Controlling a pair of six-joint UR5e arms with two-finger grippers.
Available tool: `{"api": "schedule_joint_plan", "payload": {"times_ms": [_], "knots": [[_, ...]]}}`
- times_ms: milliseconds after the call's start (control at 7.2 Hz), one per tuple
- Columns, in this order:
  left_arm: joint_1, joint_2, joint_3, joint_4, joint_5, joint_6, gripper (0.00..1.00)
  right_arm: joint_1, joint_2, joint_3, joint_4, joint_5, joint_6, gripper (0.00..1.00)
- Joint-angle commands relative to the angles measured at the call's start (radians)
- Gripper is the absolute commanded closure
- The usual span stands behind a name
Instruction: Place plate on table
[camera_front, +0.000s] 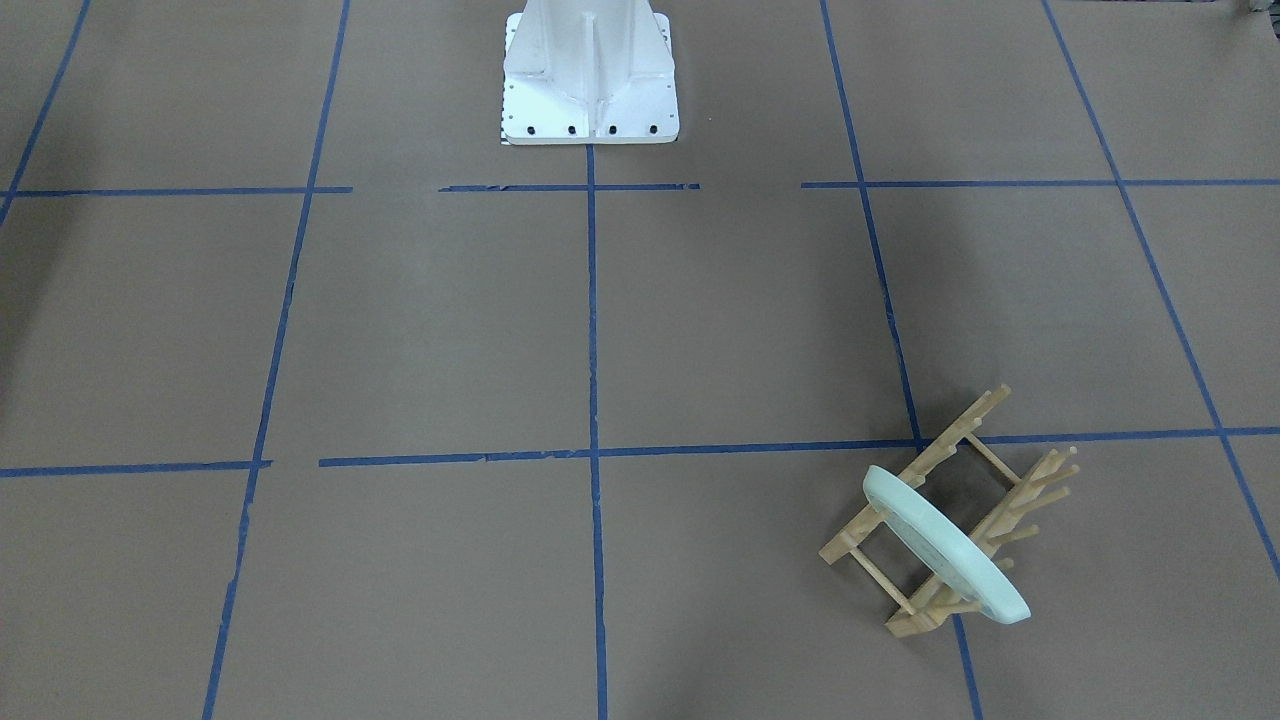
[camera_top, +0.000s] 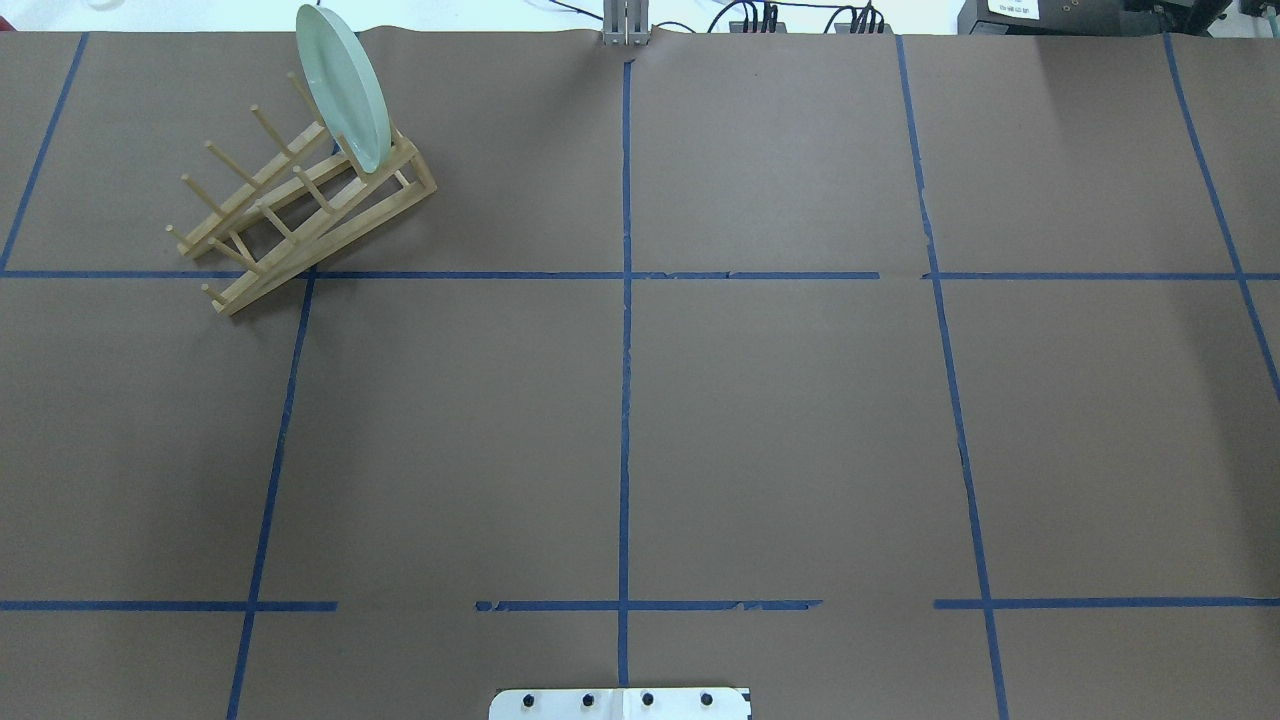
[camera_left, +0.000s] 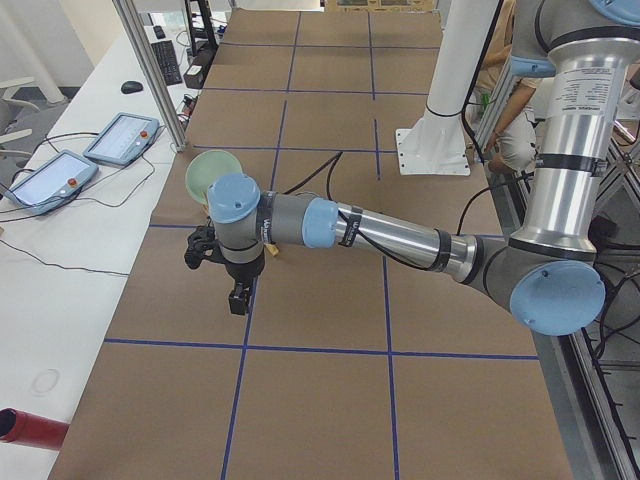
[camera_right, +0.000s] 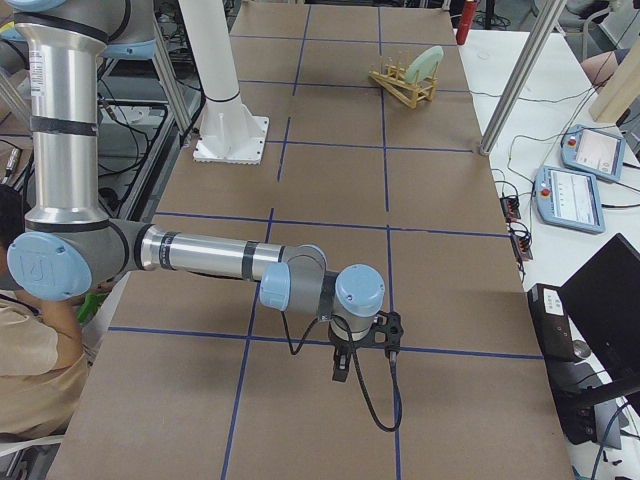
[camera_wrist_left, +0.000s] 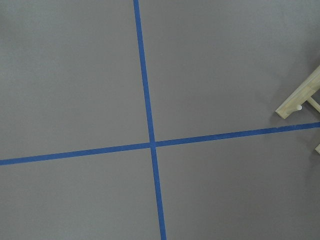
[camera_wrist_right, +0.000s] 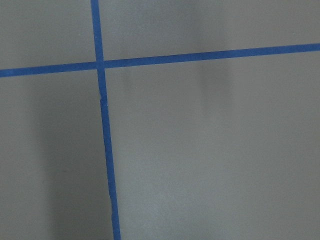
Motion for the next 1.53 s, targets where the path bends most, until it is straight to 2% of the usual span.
{"api": "schedule_joint_plan", "payload": {"times_ms": [0,278,417,556,694,833,972,1111,1250,1389], "knots": [[0.002,0.007,-0.015,0.005,-0.050,0.001,0.00,0.000,0.000,0.000,0.000,0.000,0.000,0.00],[-0.002,0.015,-0.032,0.013,-0.061,0.001,0.00,0.000,0.001,0.000,0.000,0.000,0.000,0.00],[0.001,0.017,-0.003,0.009,-0.049,0.006,0.00,0.000,0.001,0.000,0.000,0.000,0.000,0.00],[-0.002,0.077,0.006,0.002,-0.083,0.009,0.00,0.000,0.001,0.000,0.000,0.000,0.000,0.00],[-0.002,0.128,-0.012,-0.053,-0.183,0.009,0.00,0.000,0.000,0.000,0.000,0.000,0.000,0.00],[-0.001,0.122,-0.003,-0.137,-0.278,-0.070,0.00,0.000,0.001,0.000,0.000,0.000,0.000,0.00],[0.005,0.077,0.003,-0.261,-0.317,-0.345,0.00,0.000,0.000,0.000,0.000,0.000,0.000,0.00],[0.007,0.058,0.003,-0.444,-0.315,-0.600,0.00,0.000,0.000,0.000,0.000,0.000,0.000,0.00],[0.014,0.032,0.053,-0.672,-0.310,-0.809,0.00,0.000,0.000,0.000,0.000,0.000,0.000,0.00],[0.018,-0.020,0.115,-0.845,-0.304,-1.030,0.00,0.000,0.001,0.000,0.000,0.000,0.000,0.00]]}}
